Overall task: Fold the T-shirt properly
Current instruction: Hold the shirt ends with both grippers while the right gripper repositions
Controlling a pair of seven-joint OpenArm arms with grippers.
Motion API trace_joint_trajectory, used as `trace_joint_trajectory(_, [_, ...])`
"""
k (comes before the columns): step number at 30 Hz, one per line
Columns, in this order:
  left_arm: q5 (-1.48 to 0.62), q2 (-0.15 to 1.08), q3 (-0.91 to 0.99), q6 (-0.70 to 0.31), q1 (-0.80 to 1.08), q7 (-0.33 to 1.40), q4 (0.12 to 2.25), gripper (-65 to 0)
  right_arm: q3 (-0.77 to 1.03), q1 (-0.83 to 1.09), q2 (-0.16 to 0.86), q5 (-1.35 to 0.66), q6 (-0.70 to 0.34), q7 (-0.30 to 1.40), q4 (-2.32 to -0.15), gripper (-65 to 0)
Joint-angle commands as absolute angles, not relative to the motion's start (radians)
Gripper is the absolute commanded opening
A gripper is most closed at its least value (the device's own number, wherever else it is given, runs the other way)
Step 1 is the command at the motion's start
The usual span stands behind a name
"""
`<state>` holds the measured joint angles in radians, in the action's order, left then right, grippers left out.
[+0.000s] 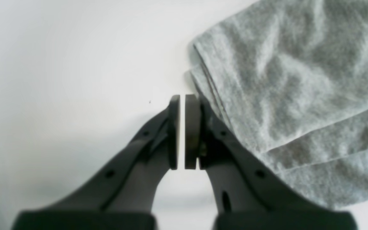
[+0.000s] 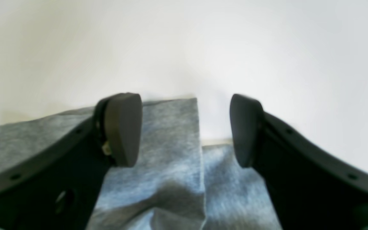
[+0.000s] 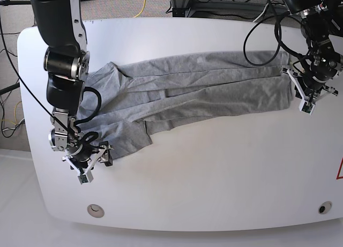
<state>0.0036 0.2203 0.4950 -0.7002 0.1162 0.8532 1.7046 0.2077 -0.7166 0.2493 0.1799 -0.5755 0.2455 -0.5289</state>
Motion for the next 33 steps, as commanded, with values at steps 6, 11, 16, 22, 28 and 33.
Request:
trace_joint_trajectory(6, [-0.002, 0.236, 0.498, -0.698, 0.105, 0.845, 1.725, -63.3, 0.208, -0.731, 0.263, 0.166, -0.575, 0.217, -0.542, -23.7])
trace_joint_trajectory(11, [-0.002, 0.236, 0.498, -0.698, 0.105, 0.845, 1.725, -63.3, 0.208, -0.722, 0.262, 0.166, -0.575, 0.182, -0.532, -23.7])
trace_joint_trajectory(16, [-0.002, 0.236, 0.498, -0.698, 0.105, 0.845, 1.725, -63.3, 0.206, -0.719, 0.262, 0.166, -0.575, 0.148, -0.46, -23.7])
trace_joint_trajectory(22, [-0.002, 0.236, 0.498, -0.698, 0.105, 0.845, 1.725, -63.3, 0.206, -0.719, 0.262, 0.166, -0.575, 0.122, -0.424, -23.7])
trace_joint_trajectory(28, [-0.002, 0.236, 0.498, -0.698, 0.105, 0.845, 1.725, -63.3, 0.206, -0.717, 0.262, 0.166, -0.575, 0.122, -0.424, -23.7])
trace_joint_trajectory(33, [-0.002, 0.236, 0.498, -0.698, 0.105, 0.845, 1.725, -63.3, 0.206, -0.717, 0.262, 0.166, -0.575, 0.122, -0.427, -26.7])
